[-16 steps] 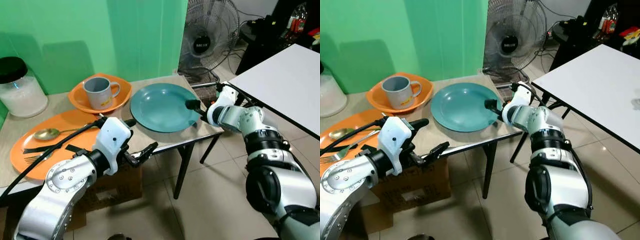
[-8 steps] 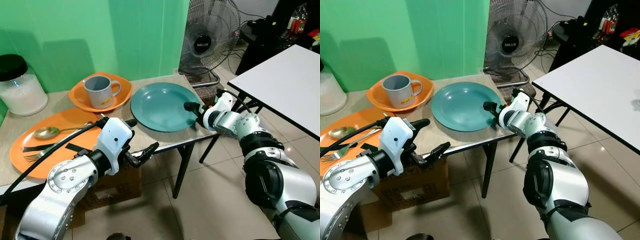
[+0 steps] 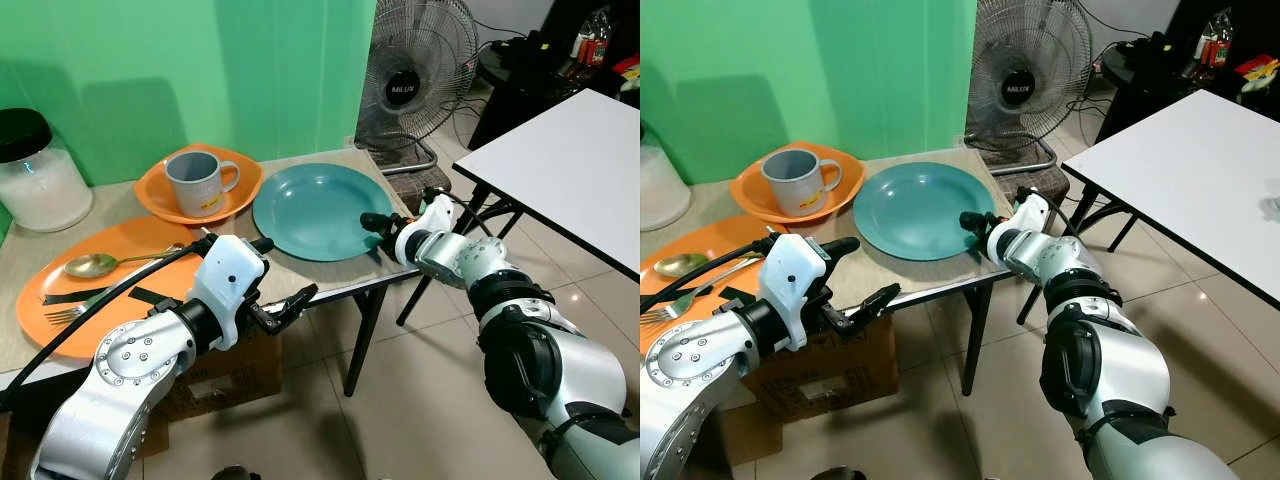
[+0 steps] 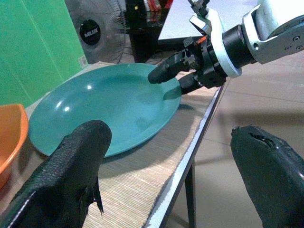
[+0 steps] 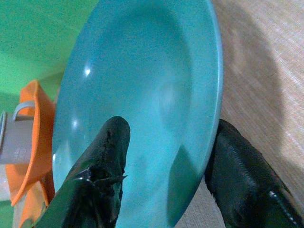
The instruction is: Setting the table
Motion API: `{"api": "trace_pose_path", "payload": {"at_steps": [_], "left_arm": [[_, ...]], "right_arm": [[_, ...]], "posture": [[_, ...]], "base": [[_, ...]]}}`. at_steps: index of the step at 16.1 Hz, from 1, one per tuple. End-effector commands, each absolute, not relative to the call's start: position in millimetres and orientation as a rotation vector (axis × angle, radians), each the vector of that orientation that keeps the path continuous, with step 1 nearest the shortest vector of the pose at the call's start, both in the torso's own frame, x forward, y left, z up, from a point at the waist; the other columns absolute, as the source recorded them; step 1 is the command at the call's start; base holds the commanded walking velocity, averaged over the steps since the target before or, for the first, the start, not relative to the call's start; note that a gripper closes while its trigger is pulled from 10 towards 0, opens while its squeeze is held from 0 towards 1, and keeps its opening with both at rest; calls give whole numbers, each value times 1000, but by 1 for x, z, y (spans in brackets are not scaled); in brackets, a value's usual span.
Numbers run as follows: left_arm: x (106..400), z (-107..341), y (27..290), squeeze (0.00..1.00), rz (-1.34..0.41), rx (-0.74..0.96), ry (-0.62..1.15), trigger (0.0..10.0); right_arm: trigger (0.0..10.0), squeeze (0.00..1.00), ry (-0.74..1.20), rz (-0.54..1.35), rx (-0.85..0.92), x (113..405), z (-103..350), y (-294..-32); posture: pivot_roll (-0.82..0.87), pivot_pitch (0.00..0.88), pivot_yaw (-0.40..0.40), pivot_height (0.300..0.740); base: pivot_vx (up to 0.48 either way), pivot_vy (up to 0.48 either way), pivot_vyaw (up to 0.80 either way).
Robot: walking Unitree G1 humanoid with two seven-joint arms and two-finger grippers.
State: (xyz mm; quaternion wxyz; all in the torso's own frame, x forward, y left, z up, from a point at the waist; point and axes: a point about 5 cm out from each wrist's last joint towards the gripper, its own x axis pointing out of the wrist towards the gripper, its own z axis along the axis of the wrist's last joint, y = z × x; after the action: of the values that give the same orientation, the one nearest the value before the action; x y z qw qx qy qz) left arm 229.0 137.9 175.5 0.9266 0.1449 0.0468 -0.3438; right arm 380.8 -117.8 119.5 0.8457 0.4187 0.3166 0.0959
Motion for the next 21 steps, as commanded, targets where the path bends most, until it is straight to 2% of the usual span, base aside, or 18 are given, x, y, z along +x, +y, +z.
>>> {"api": "trace_pose_path", "payload": {"at_steps": [1,12,21], "left_arm": [[230,176,137,0,-704,309,87,10000],[230,176,137,0,-705,313,87,10000],[236,178,138,0,-700,322,71,10000]], "right_arm": [[0,0,651,213,890,383,124,-117],[0,0,651,192,906,382,120,-124],[0,0,569,178,977,387,136,-152]], "posture": [[-37,40,-74,740],[-42,36,-68,740],[-33,18,-58,740]], "base": [[0,0,0],[0,0,0],[0,0,0]]}}
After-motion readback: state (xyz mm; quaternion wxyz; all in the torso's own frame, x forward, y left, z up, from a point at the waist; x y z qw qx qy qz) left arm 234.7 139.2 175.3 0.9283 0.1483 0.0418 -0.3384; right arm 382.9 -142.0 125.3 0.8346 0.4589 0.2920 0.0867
